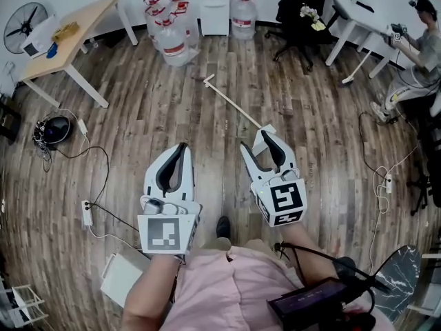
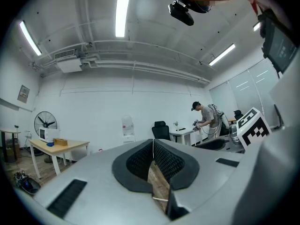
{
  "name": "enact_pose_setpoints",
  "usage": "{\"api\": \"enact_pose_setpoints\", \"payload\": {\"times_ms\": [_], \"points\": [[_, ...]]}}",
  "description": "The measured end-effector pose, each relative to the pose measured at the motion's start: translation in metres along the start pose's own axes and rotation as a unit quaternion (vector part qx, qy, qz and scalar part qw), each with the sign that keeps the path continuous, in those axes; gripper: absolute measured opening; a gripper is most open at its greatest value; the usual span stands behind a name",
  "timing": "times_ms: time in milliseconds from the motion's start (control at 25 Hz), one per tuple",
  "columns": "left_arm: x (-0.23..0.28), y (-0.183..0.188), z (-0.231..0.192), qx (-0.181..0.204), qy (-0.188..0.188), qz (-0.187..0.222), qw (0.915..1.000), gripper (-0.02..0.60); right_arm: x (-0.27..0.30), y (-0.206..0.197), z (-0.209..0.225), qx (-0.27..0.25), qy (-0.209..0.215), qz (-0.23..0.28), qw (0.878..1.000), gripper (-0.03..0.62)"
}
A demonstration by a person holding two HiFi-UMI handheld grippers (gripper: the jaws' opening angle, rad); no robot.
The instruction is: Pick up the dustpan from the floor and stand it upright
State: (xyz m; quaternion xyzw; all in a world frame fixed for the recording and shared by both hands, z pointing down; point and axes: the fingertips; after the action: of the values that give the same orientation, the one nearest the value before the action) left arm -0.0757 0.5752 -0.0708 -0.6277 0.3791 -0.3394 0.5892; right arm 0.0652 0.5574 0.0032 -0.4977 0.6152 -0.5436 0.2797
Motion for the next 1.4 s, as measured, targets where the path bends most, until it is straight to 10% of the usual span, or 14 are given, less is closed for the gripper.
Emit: {"api": "enact_pose_setpoints", "payload": {"times_ms": [720, 1400], "points": [[0.115, -0.029, -0.06, 0.007, -0.017, -0.024, 0.9995, 0.014, 0.115, -0.015, 0.055, 0.013, -0.017, -0.012, 1.0, 0.196], [0.353, -0.051, -0.155, 0.008, 0.02, -0.073, 0.9971, 0.015, 0.364, -0.021, 0.2, 0.015, 0.016, -0.026, 0.999, 0.189]]}}
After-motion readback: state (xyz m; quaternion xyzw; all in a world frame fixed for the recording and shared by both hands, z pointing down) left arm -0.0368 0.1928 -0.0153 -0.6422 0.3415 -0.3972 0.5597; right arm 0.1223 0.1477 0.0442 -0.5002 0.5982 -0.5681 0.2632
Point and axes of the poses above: the fingertips, and each gripper's own axes: x forward along the fingers, z to its right, y out of its top, and after that the axes turned 9 degrees about -x, right-handed
